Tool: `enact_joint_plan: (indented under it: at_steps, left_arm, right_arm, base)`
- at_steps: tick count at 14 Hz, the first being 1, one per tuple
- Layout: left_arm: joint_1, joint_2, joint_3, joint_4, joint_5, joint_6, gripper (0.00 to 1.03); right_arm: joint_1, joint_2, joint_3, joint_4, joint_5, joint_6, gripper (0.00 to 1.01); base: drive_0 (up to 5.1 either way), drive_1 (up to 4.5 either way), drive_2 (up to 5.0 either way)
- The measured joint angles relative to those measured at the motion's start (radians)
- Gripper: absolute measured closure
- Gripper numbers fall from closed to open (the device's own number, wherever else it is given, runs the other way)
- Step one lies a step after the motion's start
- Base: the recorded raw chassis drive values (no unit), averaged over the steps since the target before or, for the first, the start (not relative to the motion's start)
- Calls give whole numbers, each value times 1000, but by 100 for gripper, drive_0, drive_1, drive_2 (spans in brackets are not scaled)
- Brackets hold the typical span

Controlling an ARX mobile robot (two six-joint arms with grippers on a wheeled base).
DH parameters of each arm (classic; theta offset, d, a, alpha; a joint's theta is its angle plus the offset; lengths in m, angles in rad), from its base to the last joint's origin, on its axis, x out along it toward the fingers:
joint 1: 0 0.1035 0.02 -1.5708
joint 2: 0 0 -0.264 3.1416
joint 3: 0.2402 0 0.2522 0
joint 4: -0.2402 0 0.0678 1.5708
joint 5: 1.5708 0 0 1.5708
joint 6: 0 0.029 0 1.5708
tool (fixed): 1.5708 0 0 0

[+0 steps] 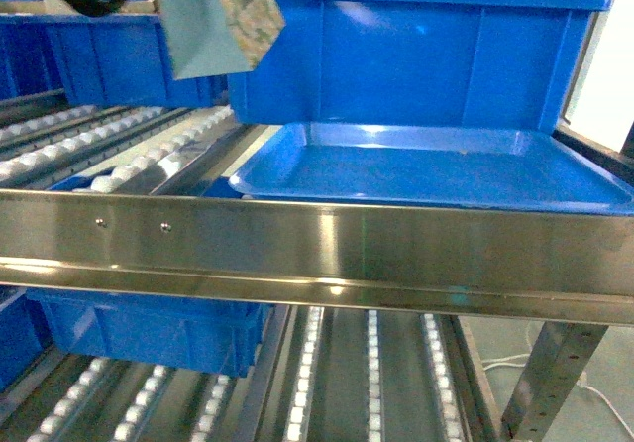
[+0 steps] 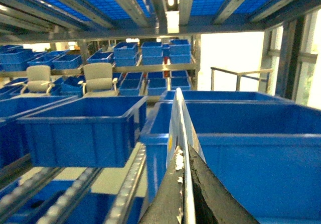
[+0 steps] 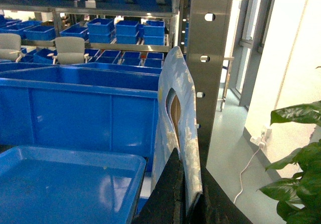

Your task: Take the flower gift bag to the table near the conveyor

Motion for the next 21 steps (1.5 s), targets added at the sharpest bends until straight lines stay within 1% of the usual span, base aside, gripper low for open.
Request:
enact_joint_plan:
  at_steps: [1, 2, 3, 4, 7, 11, 21]
  left_arm:
    - [18, -75, -80, 41, -10, 35, 101]
    - [31, -174, -165, 23, -6, 66, 101]
    - [37, -219, -197, 26, -10, 84, 101]
    - [38, -221, -192, 32, -6, 92, 101]
    - [21, -201, -193, 26, 10, 94, 101]
    - [29, -201, -193, 24, 0, 98, 101]
    - [31, -201, -193, 26, 1, 98, 101]
  right_arm:
    - [0, 0, 0, 0, 0, 0, 99]
    - [0, 0, 0, 0, 0, 0, 99]
    - [0, 0, 0, 0, 0, 0, 99]
    - [0, -1, 0, 1, 0, 0, 99]
    - [-1, 0, -3, 1, 6, 0, 99]
    - [0, 0, -3, 0, 5, 0, 99]
    - [0, -2, -3, 2, 3, 0, 99]
  base:
    - [0, 0, 0]
    - [0, 0, 0]
    - [0, 0, 0]
    - [-494, 251, 251]
    - [-494, 251, 251]
    - [-494, 251, 251]
    - [-517, 220, 220]
